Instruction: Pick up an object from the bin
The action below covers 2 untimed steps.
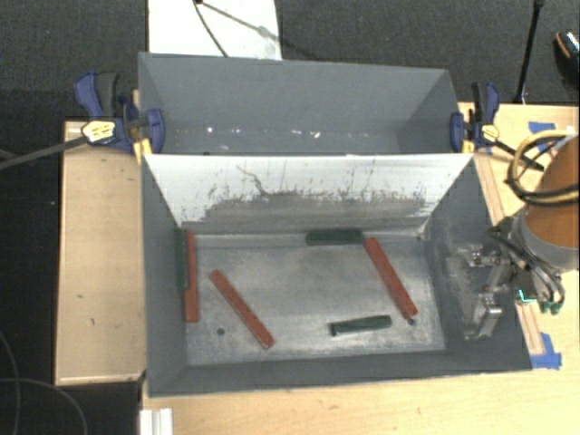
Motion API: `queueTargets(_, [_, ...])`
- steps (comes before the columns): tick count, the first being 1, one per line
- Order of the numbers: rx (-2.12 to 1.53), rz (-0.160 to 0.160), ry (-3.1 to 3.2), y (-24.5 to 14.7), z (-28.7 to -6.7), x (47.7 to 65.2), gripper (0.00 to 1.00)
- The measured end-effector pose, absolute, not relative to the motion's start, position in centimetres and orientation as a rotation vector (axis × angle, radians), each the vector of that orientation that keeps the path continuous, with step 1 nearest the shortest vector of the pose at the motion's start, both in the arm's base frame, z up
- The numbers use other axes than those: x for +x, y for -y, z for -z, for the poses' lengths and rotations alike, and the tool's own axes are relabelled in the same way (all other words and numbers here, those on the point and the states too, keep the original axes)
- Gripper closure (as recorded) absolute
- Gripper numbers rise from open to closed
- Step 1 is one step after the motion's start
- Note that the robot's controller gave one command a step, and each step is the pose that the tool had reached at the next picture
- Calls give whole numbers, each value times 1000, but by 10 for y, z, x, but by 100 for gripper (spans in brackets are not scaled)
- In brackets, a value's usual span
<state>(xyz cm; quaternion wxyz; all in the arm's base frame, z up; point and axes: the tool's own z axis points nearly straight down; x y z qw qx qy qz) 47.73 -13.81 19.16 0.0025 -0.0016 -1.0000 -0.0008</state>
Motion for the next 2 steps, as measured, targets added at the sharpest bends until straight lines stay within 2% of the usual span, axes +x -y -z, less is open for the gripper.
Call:
queueTargets(1, [44,6,3137,90,-95,508,0])
queueTargets(2, [457,4,3107,47,-70,524,0])
